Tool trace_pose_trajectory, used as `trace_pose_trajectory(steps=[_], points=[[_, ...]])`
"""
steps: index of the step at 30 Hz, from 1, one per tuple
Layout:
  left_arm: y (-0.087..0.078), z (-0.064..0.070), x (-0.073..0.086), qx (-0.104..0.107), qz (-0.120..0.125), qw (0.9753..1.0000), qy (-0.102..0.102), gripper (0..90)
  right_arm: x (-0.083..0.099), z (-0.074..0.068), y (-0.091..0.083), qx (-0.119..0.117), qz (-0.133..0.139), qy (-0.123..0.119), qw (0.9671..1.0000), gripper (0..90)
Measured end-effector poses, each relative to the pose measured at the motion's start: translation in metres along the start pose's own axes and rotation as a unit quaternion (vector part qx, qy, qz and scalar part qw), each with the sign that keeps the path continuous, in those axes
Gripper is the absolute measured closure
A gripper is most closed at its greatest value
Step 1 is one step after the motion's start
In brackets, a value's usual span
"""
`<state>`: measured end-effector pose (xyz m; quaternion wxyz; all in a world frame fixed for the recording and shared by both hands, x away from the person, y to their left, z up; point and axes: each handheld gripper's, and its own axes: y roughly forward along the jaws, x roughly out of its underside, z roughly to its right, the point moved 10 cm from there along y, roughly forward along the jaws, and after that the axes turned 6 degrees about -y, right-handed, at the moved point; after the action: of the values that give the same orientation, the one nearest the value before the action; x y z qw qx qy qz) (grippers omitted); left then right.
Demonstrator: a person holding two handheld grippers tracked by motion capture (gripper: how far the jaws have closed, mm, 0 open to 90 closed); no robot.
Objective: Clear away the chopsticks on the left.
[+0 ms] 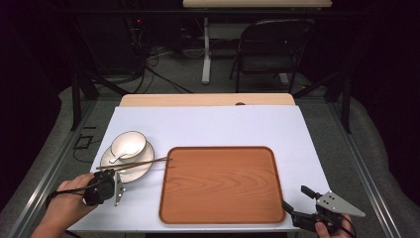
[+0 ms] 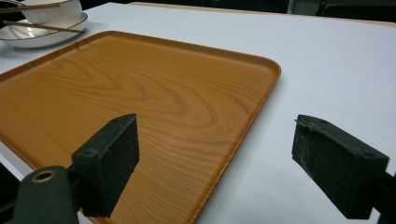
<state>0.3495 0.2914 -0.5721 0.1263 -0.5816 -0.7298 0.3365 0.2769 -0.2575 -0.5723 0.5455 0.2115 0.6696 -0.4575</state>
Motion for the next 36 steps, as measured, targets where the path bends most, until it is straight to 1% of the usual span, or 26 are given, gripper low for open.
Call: trace_pose_trajectory(steps=[2, 5, 6, 9, 11, 12, 15, 16, 17, 18, 21, 22, 23, 24, 25, 26, 27, 28, 29, 30, 31, 32, 33, 34, 35, 36], points=[[-0.003, -0.001, -0.001, 0.012, -0.005, 0.9993, -0.035, 84.3, 0.000, 0.000, 0.000, 0.000, 0.000, 0.000, 1.0000, 14.1], [-0.008, -0.001, -0.003, 0.031, -0.011, 0.9965, -0.077, 84.3, 0.000, 0.000, 0.000, 0.000, 0.001, 0.001, 1.0000, 14.1], [-0.010, 0.000, -0.004, 0.041, -0.014, 0.9943, -0.097, 84.3, 0.000, 0.000, 0.000, 0.000, 0.000, 0.000, 1.0000, 14.1], [-0.014, 0.001, -0.009, 0.058, -0.014, 0.9898, -0.129, 84.3, 0.000, 0.000, 0.000, 0.000, 0.001, 0.001, 1.0000, 14.1], [-0.017, 0.003, -0.012, 0.077, -0.017, 0.9853, -0.152, 84.3, 0.000, 0.000, 0.000, 0.000, 0.000, 0.000, 1.0000, 14.1], [-0.018, 0.003, -0.013, 0.088, -0.022, 0.9828, -0.161, 84.3, 0.000, 0.000, 0.000, 0.000, 0.000, 0.000, 1.0000, 14.1], [-0.020, 0.006, -0.018, 0.116, -0.029, 0.9723, -0.201, 84.4, 0.000, 0.000, 0.000, 0.000, 0.000, 0.001, 1.0000, 14.1], [-0.021, 0.008, -0.020, 0.132, -0.033, 0.9668, -0.216, 84.3, 0.000, 0.000, 0.000, -0.001, 0.000, 0.001, 1.0000, 14.1], [-0.021, 0.008, -0.021, 0.137, -0.037, 0.9636, -0.226, 84.3, 0.000, 0.000, 0.000, 0.000, 0.000, 0.002, 1.0000, 14.1], [-0.022, 0.009, -0.023, 0.142, -0.038, 0.9615, -0.232, 84.3, 0.000, 0.000, 0.000, 0.000, 0.000, 0.002, 1.0000, 14.1], [-0.025, 0.010, -0.030, 0.157, -0.039, 0.9520, -0.260, 84.3, 0.000, 0.000, 0.000, -0.001, -0.001, 0.001, 1.0000, 14.1], [-0.028, 0.012, -0.034, 0.173, -0.046, 0.9417, -0.285, 84.4, 0.000, 0.000, 0.000, -0.001, -0.001, 0.001, 1.0000, 14.1], [-0.029, 0.012, -0.036, 0.183, -0.048, 0.9356, -0.298, 84.4, 0.000, 0.000, 0.000, 0.000, -0.001, 0.001, 1.0000, 14.1], [-0.029, 0.013, -0.038, 0.189, -0.047, 0.9314, -0.308, 84.4, 0.000, 0.000, 0.000, 0.000, -0.001, 0.001, 1.0000, 14.1], [-0.031, 0.013, -0.041, 0.199, -0.047, 0.9249, -0.321, 84.4, 0.000, 0.000, 0.000, -0.001, -0.001, 0.002, 1.0000, 14.1], [-0.033, 0.013, -0.046, 0.214, -0.046, 0.9127, -0.345, 84.4, 0.000, 0.000, 0.000, 0.000, -0.001, 0.001, 1.0000, 14.1], [-0.034, 0.013, -0.048, 0.222, -0.045, 0.9086, -0.351, 84.4, 0.000, 0.000, 0.000, -0.001, -0.001, 0.001, 1.0000, 14.1], [-0.037, 0.015, -0.054, 0.241, -0.042, 0.8915, -0.381, 84.4, 0.000, 0.000, 0.000, 0.000, -0.001, 0.001, 1.0000, 14.1], [-0.038, 0.015, -0.057, 0.253, -0.040, 0.8815, -0.397, 84.4, 0.000, 0.000, 0.000, -0.001, -0.001, 0.001, 1.0000, 14.1], [-0.041, 0.016, -0.061, 0.277, -0.037, 0.8645, -0.418, 84.4, 0.000, 0.000, 0.000, -0.001, -0.001, 0.001, 1.0000, 14.1], [-0.042, 0.017, -0.064, 0.288, -0.035, 0.8544, -0.431, 84.4, 0.000, 0.000, 0.000, -0.001, -0.001, 0.001, 1.0000, 14.1], [-0.044, 0.018, -0.068, 0.304, -0.033, 0.8400, -0.448, 84.4, 0.000, 0.000, 0.000, -0.001, -0.001, 0.001, 1.0000, 14.1], [-0.045, 0.019, -0.073, 0.320, -0.031, 0.8265, -0.462, 84.4, 0.000, 0.000, 0.000, -0.001, -0.001, 0.001, 1.0000, 14.1], [-0.047, 0.021, -0.077, 0.334, -0.029, 0.8118, -0.478, 84.4, 0.000, 0.000, 0.000, -0.002, -0.001, 0.002, 1.0000, 14.1], [-0.048, 0.023, -0.081, 0.352, -0.027, 0.7950, -0.493, 84.4, 0.000, 0.000, 0.000, -0.002, -0.001, 0.002, 1.0000, 14.1], [-0.050, 0.026, -0.087, 0.373, -0.024, 0.7759, -0.508, 84.4, 0.000, 0.000, 0.000, -0.002, -0.001, 0.002, 1.0000, 14.1]])
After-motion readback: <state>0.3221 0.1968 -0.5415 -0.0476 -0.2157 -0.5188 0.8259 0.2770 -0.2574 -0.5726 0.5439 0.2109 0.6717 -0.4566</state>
